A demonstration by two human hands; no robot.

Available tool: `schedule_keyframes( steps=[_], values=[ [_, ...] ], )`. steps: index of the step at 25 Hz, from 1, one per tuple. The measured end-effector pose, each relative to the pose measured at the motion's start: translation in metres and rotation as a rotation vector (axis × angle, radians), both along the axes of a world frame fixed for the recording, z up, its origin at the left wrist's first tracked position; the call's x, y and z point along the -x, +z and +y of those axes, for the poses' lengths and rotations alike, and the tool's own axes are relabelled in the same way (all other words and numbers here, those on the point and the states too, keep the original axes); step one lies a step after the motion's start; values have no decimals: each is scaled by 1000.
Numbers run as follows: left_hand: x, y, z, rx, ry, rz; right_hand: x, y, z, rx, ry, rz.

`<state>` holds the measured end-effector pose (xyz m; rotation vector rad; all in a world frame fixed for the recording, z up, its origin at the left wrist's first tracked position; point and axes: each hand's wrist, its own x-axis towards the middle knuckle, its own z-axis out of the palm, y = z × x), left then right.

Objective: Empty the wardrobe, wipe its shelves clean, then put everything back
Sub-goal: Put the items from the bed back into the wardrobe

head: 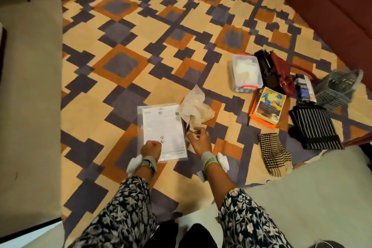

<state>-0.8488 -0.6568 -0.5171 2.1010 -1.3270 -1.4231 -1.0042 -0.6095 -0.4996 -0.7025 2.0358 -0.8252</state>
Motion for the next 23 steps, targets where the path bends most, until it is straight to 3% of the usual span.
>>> schedule_keyframes(
  steps=[4,11,13,18,23],
  values=[
    [10,-19,-30,-96,-1,-62,29,-17,-39,-35,-83,72],
    [-5,-113,-88,-183,38,-245,50,-102,-136,-163,-2,341],
    [-5,-144,-104,-204,57,-292,54,-133,-158,-205,6,347],
    [1,-194,-126,-273,97,-298,58,-178,-193,-48,-40,349],
    [1,-222,-100,-370,70,-445,61,-201,-157,-122,-91,287]
  ],
)
